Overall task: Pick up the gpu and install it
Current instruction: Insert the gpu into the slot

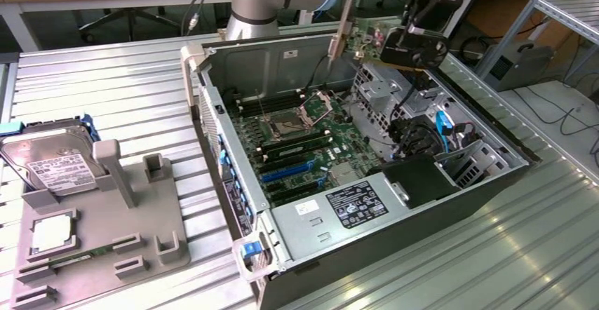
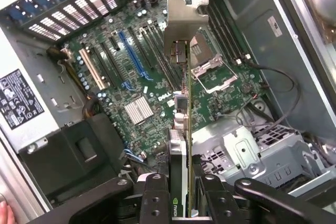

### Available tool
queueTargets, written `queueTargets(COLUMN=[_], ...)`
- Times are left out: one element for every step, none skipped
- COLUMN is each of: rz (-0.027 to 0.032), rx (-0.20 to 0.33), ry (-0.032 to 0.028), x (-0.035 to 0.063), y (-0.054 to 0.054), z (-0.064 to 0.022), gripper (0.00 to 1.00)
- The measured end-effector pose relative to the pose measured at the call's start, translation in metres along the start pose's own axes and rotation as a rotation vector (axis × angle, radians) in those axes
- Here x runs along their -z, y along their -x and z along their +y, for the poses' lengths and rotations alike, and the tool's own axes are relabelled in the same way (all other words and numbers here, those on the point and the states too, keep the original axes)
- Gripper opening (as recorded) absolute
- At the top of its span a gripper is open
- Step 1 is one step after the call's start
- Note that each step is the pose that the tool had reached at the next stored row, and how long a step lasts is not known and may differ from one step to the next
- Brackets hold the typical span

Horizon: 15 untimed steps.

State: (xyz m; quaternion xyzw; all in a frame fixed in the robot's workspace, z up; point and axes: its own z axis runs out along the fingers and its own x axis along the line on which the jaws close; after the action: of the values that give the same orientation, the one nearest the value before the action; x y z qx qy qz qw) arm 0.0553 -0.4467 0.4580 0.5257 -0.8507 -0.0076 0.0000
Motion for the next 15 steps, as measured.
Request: queueTargets(rz=[0.0011, 0.0022, 0.0032, 0.0044, 0.0051, 0.0061, 0.0076, 0.0087, 0.0092, 0.0098, 0.0106, 0.0116, 0.013, 0.0141, 0.0155], rx=[0.02, 0.042, 0.063, 0.088, 0.104, 0.133, 0.17, 0.198, 0.214, 0.232, 0.248, 0.262, 0.284, 0.3, 0.318], ry=[-0.0003, -0.0005, -0.0007, -0.0009, -0.001, -0.0012, -0.0014, -0.0015, -0.0016, -0.0017, -0.0018, -0.002, -0.0023, -0.0026, -0.003], x=[-0.0001, -0.0001, -0.0003, -0.0004, -0.0005, -0.0007, -0.0009, -0.0011, -0.0012, -0.0014, -0.0015, -0.0015, -0.0017, -0.002, -0.0021], y=[0.0, 0.0, 0.0, 0.0, 0.0001, 0.0001, 0.0003, 0.0004, 0.0004, 0.0004, 0.0005, 0.0007, 0.001, 0.0013, 0.0016], z=[0.0, 0.0, 0.0, 0.0, 0.0, 0.0, 0.0001, 0.0002, 0.0002, 0.0002, 0.0002, 0.0003, 0.0005, 0.0006, 0.0008], gripper=[0.27, 0.27, 0.27, 0.27, 0.27, 0.27, 0.27, 0.27, 0.27, 0.27, 0.27, 0.27, 0.27, 0.27, 0.27])
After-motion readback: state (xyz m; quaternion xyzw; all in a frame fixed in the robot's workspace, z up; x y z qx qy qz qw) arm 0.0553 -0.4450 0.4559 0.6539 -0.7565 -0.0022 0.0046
